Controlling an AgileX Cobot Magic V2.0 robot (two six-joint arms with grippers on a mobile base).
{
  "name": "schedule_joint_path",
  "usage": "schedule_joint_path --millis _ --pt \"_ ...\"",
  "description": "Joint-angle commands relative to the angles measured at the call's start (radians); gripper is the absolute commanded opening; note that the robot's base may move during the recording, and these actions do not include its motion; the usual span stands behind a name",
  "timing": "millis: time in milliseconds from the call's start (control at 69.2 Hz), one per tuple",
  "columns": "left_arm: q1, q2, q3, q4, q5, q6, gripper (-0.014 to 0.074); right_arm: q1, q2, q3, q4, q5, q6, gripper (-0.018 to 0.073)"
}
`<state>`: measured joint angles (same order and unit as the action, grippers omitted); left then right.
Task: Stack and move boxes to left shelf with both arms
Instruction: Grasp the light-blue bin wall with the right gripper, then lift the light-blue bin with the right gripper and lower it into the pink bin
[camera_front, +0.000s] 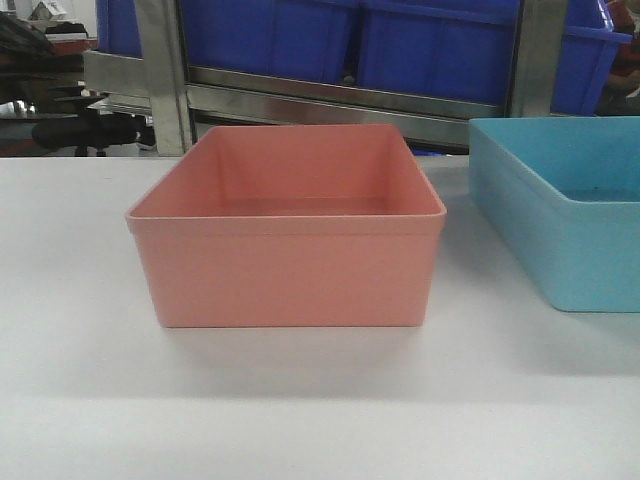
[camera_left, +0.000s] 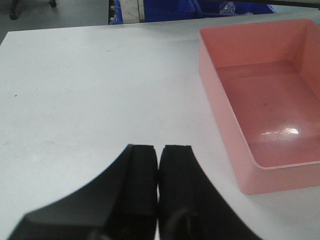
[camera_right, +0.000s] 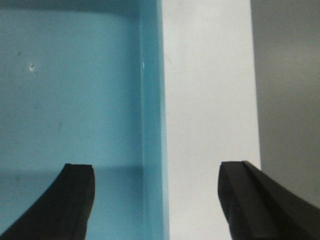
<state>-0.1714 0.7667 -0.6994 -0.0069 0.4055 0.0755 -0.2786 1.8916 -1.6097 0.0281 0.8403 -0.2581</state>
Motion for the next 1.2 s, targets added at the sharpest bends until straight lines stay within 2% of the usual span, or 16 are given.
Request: schedule_joint_path --millis 0,231,304,390,593,651,824,1012,1186 --pt "0.001 -0.008 -0.027 0.007 -0.076 0.000 -0.0008 -0.006 -0.006 -0.040 0.004 -0.082 -0.016 0.0570" --pt "0.001 -0.008 -0.027 0.007 -0.069 0.000 -0.0008 -0.006 0.102 -0.040 -0.003 -0.203 -0.080 0.0568" --pt "0.001 -0.008 -0.027 0.007 -0.069 0.000 -0.0008 -0.006 0.118 -0.040 -0.003 -0.214 -0.108 0.0534" --pt "0.001 -0.008 -0.027 0.007 -0.069 0.000 -0.0008 -0.006 0.123 -0.040 -0.004 -0.218 -0.111 0.0421" --pt "0.001 -0.008 -0.027 0.007 -0.069 0.000 -0.0008 -0.006 0.122 -0.041 -0.005 -0.225 -0.112 0.0036" --pt "0.001 -0.008 -0.027 0.007 -0.069 0.000 -0.0008 -0.006 0.121 -0.049 -0.005 -0.218 -0.112 0.0060" --pt "0.001 -0.008 -0.027 0.007 -0.069 0.000 -0.0008 -0.006 0.099 -0.103 0.004 -0.150 -0.111 0.0055" --pt "0.001 -0.008 -0.027 0.001 -0.069 0.000 -0.0008 -0.006 -0.017 -0.132 0.084 -0.077 -0.066 0.0055" --pt "0.001 -0.008 -0.027 0.001 -0.069 0.000 -0.0008 0.007 -0.141 -0.132 0.137 0.000 0.074 0.0055"
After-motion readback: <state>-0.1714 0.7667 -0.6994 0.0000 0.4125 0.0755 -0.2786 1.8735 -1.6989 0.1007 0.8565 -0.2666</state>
